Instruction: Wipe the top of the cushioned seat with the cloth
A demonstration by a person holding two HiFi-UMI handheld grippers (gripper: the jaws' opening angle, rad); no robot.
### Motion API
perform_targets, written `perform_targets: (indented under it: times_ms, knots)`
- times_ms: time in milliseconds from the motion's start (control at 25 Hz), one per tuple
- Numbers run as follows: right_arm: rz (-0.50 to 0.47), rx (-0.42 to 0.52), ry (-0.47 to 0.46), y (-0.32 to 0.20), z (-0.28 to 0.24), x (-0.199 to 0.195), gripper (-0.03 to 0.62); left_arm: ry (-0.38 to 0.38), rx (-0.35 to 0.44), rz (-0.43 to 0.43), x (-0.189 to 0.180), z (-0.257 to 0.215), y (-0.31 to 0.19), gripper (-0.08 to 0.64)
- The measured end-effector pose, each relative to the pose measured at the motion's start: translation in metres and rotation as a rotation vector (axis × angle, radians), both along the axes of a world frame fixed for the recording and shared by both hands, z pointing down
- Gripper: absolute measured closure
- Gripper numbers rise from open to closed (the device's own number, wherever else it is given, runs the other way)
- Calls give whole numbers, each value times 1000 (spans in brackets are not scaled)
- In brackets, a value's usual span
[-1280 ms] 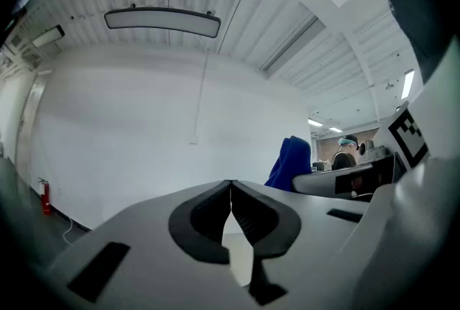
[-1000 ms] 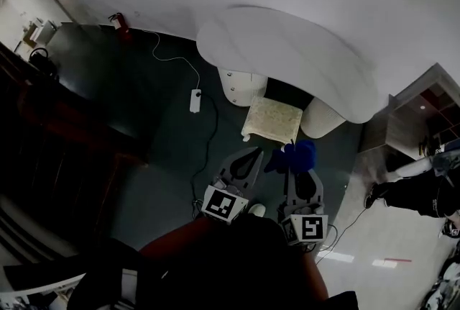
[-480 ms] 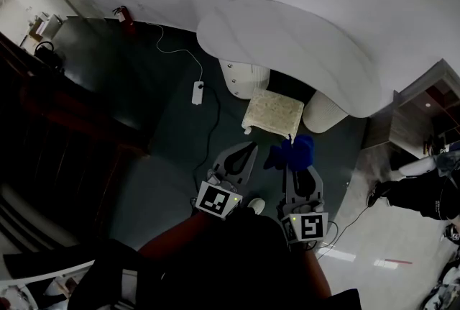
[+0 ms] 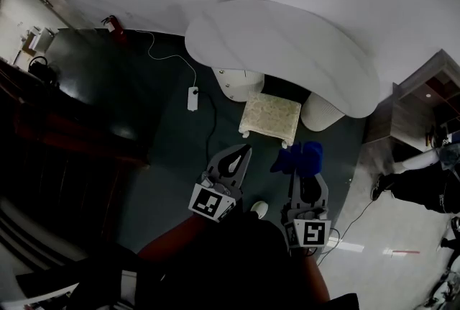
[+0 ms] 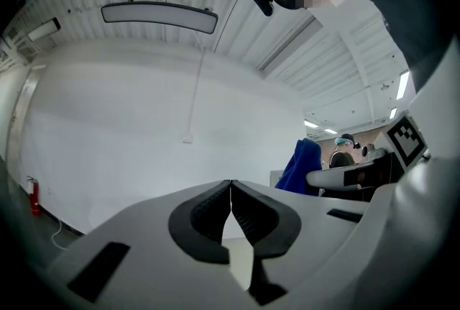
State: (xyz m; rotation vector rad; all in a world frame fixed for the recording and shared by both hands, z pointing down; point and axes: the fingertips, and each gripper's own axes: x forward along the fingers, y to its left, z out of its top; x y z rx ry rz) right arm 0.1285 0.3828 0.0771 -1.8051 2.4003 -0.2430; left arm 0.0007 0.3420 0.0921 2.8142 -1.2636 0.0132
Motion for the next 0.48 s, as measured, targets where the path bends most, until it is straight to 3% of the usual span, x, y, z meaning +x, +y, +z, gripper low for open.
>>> perform_targets:
  times_ms: [200, 480]
  knots:
    - [5, -43, 10, -41, 11, -4, 495, 12, -17, 5, -5, 11, -46, 545]
    - [-32, -152, 49, -118, 27, -41, 495, 28, -54, 22, -28, 24, -112, 545]
